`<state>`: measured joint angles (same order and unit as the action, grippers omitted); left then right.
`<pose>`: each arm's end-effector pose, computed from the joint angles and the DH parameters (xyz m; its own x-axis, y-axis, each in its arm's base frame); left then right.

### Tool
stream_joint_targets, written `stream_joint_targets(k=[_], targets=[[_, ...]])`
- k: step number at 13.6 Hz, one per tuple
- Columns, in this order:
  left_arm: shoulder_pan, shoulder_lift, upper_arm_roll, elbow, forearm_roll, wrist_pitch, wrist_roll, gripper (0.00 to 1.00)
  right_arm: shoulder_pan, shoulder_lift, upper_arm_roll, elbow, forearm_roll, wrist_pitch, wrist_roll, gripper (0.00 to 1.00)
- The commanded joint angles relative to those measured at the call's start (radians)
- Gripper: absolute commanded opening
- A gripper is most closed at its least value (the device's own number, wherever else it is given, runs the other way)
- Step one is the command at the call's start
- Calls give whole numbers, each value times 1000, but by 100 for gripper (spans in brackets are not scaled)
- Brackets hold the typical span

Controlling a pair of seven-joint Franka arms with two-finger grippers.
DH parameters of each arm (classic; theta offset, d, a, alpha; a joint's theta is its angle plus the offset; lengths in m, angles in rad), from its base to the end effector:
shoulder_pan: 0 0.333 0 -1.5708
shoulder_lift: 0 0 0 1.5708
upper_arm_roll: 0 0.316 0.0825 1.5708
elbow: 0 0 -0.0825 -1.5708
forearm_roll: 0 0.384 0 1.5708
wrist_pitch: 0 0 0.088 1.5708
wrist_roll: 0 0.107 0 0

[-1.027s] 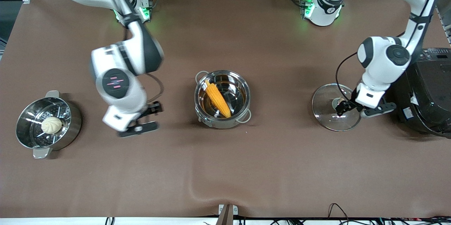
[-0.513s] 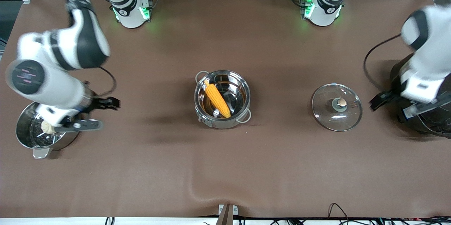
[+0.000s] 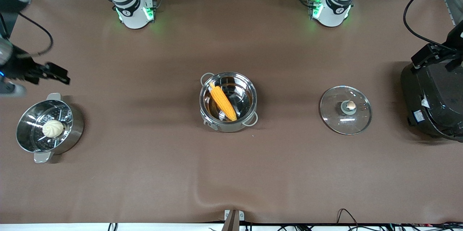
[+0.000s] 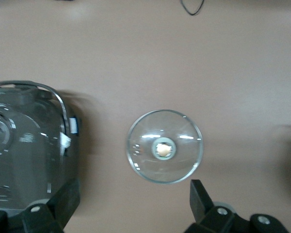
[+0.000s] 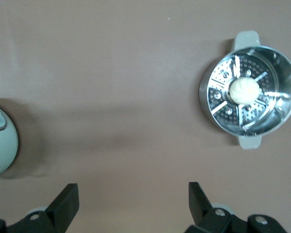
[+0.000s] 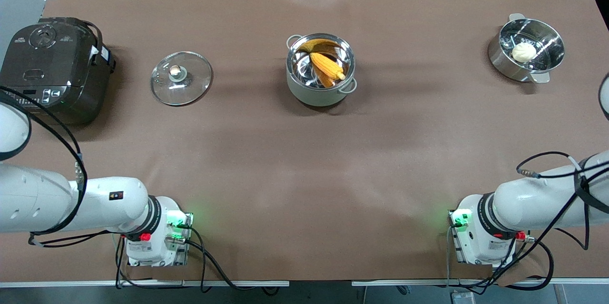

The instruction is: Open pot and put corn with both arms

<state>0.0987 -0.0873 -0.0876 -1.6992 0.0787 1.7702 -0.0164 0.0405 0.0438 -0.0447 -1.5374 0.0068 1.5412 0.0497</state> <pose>0.5455 0.0108 0.6300 0.9874 0.0109 0.1580 0.0243 -0.9962 -0.0836 0.5647 -0.0011 0.6132 0.9977 -0.0537 -0.0401 -0.0539 -0.9985 -0.0029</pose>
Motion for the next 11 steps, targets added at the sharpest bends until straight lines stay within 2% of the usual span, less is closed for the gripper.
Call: stream_joint_targets(k=[1,5,6,8,11], targets=[[7,24,-1,72,30,-52,32,100,-13,-65,16,-44,4,-32,39,100],[9,35,5,118,-17,-55,45,100,-11,-76,16,-32,2,-67,41,100],[-8,69,12,136,-11,-57,38,100,-11,-76,17,-32,2,-67,39,100],[-91,132,70,248,-13,-119,-8,100,-13,-71,16,-24,2,-64,25,100],[-119,136,100,257,-63,-137,-77,100,-13,-70,16,-24,4,-64,25,100]])
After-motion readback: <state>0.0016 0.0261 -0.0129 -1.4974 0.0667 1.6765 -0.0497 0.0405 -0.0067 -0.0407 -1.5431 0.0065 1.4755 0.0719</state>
